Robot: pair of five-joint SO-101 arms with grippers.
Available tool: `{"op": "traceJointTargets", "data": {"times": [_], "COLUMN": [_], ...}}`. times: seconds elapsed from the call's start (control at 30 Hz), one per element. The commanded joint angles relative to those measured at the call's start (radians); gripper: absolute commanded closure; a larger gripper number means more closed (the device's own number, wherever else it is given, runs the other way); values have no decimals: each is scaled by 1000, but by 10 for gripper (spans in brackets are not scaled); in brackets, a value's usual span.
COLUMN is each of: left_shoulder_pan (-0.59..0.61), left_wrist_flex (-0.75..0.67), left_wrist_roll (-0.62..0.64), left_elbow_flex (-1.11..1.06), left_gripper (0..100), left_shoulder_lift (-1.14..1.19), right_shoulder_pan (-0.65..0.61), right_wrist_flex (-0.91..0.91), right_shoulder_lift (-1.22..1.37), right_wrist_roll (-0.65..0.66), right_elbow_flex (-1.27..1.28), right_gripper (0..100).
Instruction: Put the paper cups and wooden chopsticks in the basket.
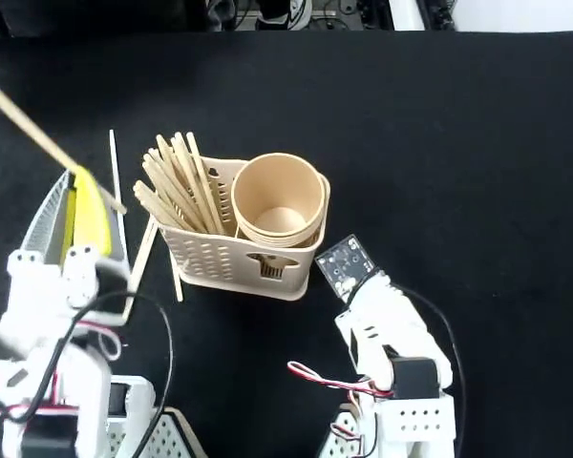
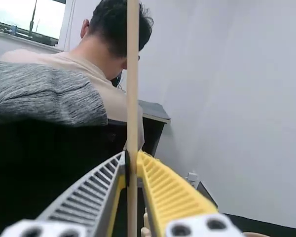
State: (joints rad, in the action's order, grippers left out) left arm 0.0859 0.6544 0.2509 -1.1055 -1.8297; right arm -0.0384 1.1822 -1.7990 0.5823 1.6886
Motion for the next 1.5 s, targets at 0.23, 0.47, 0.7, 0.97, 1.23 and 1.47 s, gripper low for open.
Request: {"op": "traceJointTargets", "data": {"times": [0.23, 0.47, 0.7, 0.97, 1.23, 1.47], "left_shoulder_pan": [-289, -320, -275, -280, -295, -295], "left_wrist_flex": [78, 74, -230, -339, -336, -265], "left_wrist_roll": [-12, -120, -117, -120, -124, -117], "left_elbow_flex": [54, 22, -225, -328, -331, -305], "left_gripper": [970, 970, 970, 970, 949, 895], "left_shoulder_lift": [5, 6, 8, 9, 11, 11], "right_shoulder_pan": [8, 8, 8, 8, 8, 8], "right_wrist_flex": [-3, -2, 0, 0, 0, -2], "right_shoulder_lift": [-71, -71, -71, -71, -71, -71], "right_wrist_roll": [6, 6, 6, 6, 6, 6], "right_elbow_flex": [-2, -2, -2, -2, -2, -2], "right_gripper": [986, 986, 986, 986, 986, 986]}}
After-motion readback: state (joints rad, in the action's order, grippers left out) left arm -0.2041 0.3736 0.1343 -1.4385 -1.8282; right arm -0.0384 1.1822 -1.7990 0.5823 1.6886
